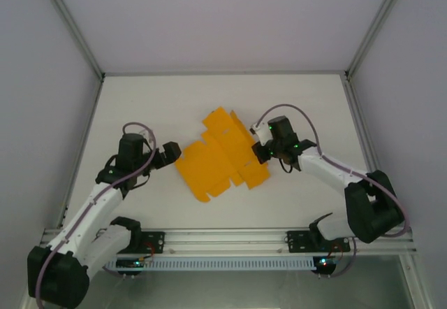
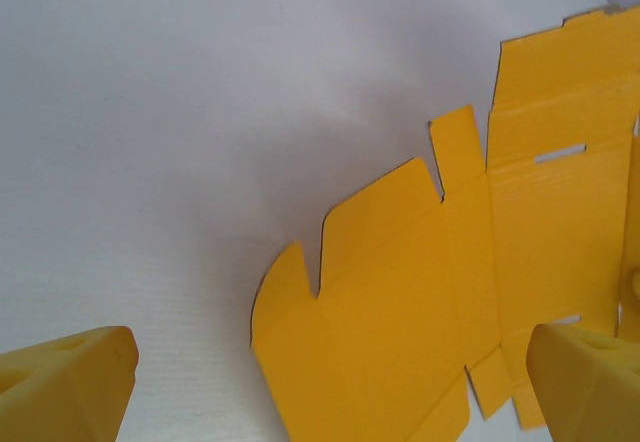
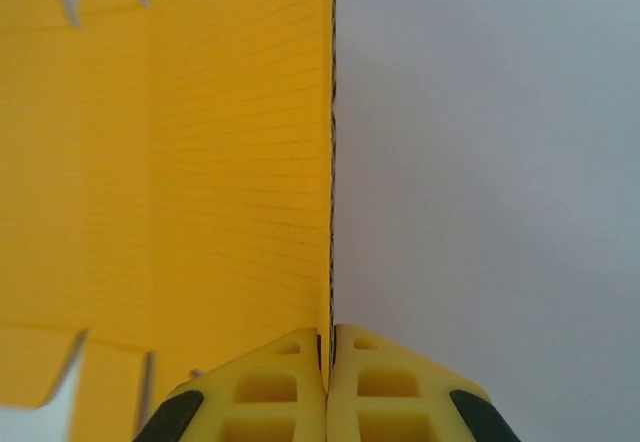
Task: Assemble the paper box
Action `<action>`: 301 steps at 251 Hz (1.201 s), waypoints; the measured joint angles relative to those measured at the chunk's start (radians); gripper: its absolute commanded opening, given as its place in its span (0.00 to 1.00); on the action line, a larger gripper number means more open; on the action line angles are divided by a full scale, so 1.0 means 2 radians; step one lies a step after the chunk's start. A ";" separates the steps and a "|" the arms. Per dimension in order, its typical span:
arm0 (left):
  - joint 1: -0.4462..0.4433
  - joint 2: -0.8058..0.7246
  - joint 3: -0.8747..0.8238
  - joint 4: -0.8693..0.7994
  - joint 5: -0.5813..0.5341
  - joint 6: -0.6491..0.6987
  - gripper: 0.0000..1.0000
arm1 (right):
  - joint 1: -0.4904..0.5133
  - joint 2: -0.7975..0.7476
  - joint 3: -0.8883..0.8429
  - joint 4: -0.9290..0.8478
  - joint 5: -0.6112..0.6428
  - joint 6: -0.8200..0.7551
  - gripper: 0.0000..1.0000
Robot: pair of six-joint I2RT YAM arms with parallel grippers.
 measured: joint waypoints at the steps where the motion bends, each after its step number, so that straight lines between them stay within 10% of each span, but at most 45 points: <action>1: 0.000 0.001 0.000 0.001 0.001 0.000 1.00 | 0.001 0.001 0.000 0.002 0.002 -0.003 0.00; 104: -0.001 0.092 0.011 0.114 0.103 -0.016 1.00 | 0.113 0.121 -0.041 0.304 0.219 -0.294 0.00; 199: -0.005 0.278 0.124 0.236 0.180 -0.064 1.00 | 0.125 0.155 -0.052 0.415 0.232 -0.373 0.00; 301: -0.033 0.321 0.223 0.113 0.072 -0.015 0.46 | 0.124 0.142 -0.052 0.416 0.212 -0.379 0.00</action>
